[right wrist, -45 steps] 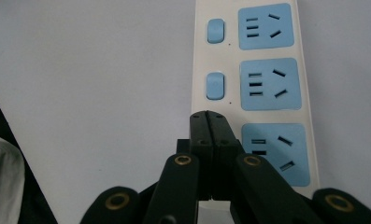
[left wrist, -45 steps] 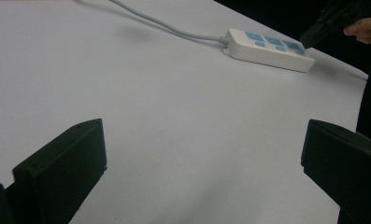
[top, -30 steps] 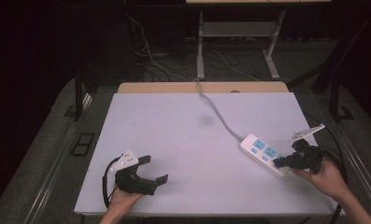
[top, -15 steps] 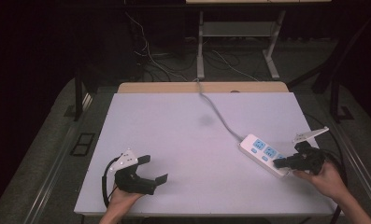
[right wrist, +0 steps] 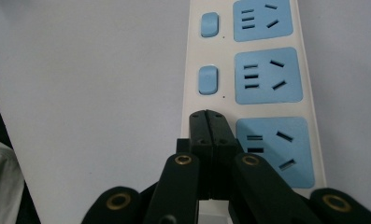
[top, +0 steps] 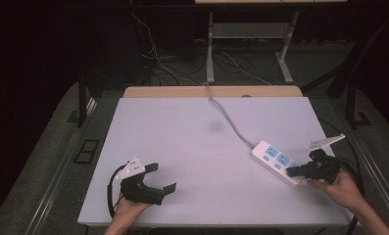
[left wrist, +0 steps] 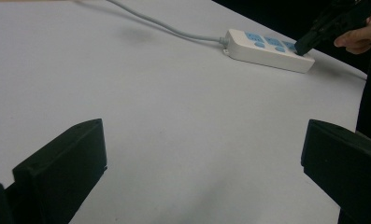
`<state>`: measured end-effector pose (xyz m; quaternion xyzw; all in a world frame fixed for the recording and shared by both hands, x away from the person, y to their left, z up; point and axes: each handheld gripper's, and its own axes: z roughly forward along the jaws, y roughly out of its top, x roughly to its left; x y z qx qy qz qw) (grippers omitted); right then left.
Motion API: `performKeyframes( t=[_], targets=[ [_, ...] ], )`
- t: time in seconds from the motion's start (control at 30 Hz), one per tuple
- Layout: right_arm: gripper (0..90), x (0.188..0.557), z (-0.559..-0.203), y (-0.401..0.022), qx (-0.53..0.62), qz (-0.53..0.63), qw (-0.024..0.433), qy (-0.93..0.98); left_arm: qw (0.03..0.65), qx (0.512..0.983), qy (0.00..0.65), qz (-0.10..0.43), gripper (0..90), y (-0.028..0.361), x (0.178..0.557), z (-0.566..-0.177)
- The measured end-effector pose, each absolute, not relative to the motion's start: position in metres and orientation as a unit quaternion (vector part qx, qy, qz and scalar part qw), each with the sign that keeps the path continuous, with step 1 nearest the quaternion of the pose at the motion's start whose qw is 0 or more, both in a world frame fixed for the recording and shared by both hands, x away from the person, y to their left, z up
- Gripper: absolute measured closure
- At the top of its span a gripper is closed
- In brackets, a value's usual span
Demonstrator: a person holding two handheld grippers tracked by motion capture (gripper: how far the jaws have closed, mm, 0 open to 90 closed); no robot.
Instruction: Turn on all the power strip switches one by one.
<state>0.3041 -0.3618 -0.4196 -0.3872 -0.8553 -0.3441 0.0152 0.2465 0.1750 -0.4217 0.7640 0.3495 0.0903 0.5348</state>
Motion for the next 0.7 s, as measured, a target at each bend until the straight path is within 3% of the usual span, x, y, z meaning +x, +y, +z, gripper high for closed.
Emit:
performKeyframes(
  t=[0.7],
  targets=[
    [90.0,0.3039,-0.4146,-0.3563,-0.383,-0.336,0.009,-0.861,0.532,0.765,0.353,0.089,0.0,0.1743,0.2472,-0.4232]
  ],
)
